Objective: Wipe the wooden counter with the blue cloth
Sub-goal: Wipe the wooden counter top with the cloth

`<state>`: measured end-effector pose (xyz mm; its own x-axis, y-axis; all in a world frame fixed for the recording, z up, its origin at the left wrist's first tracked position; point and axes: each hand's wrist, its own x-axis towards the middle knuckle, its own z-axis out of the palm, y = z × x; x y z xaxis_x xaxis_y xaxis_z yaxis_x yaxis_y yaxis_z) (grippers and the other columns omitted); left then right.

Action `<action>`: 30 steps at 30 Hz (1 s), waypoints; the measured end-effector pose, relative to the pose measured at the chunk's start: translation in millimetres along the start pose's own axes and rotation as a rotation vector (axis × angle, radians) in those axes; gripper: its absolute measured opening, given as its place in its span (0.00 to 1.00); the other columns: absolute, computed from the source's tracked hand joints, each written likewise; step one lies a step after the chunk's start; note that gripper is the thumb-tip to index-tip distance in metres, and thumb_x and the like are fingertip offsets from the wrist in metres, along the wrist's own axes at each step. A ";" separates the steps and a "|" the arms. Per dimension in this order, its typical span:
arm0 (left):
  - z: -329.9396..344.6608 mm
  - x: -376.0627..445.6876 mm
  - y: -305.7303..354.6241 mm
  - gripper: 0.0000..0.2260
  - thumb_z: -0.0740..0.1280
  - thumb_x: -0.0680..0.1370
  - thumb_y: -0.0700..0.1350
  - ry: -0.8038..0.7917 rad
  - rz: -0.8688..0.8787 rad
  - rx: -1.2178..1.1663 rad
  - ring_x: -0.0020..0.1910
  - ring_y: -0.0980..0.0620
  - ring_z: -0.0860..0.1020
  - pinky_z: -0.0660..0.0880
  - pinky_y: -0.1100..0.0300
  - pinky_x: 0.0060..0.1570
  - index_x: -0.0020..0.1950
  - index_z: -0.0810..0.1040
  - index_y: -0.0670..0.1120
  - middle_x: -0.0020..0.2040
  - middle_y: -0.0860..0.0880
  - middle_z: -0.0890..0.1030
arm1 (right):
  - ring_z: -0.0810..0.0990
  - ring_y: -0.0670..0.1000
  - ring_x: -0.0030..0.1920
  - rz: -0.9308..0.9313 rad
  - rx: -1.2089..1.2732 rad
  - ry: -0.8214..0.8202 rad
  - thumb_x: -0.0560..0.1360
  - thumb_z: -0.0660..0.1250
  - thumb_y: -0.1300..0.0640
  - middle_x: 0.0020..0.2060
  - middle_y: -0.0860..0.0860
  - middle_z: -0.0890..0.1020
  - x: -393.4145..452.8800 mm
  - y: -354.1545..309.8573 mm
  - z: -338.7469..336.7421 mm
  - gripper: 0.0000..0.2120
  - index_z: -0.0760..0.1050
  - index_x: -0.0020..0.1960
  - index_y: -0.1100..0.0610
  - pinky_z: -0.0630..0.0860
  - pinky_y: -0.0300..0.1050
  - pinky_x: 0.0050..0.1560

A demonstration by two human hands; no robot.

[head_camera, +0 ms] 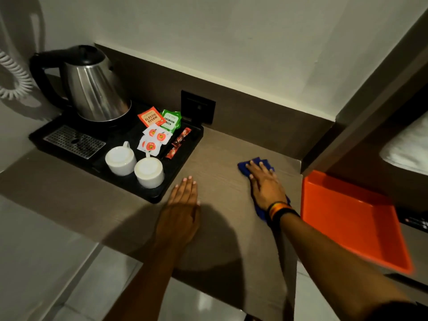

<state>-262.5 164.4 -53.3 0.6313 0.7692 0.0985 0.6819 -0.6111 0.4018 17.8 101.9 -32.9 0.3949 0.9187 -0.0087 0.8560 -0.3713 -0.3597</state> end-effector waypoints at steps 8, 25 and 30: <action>-6.9 -6.3 10.2 0.25 0.56 0.86 0.45 0.043 0.004 0.027 0.83 0.43 0.59 0.56 0.46 0.82 0.82 0.60 0.38 0.83 0.40 0.62 | 0.51 0.42 0.84 -0.304 0.006 -0.140 0.86 0.51 0.47 0.81 0.36 0.59 -117.4 -41.2 30.4 0.23 0.59 0.81 0.37 0.46 0.47 0.84; -15.4 -32.7 -10.1 0.25 0.50 0.87 0.47 0.006 -0.002 -0.023 0.84 0.48 0.53 0.48 0.53 0.84 0.83 0.55 0.40 0.84 0.42 0.56 | 0.52 0.44 0.84 -0.282 -0.008 -0.187 0.87 0.50 0.46 0.81 0.36 0.59 -208.5 -20.7 13.0 0.22 0.59 0.80 0.37 0.51 0.57 0.84; -14.5 -42.1 -17.4 0.25 0.50 0.87 0.47 0.017 -0.005 -0.005 0.84 0.48 0.53 0.50 0.53 0.84 0.83 0.55 0.40 0.84 0.42 0.56 | 0.56 0.50 0.83 -0.049 -0.010 -0.038 0.86 0.54 0.51 0.81 0.44 0.63 -126.5 -75.4 25.7 0.22 0.63 0.80 0.44 0.49 0.55 0.84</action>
<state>-306.3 145.4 -51.3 0.6219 0.7751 0.1118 0.6831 -0.6067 0.4066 -105.2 17.1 -28.7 0.3398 0.9401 -0.0273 0.8771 -0.3273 -0.3516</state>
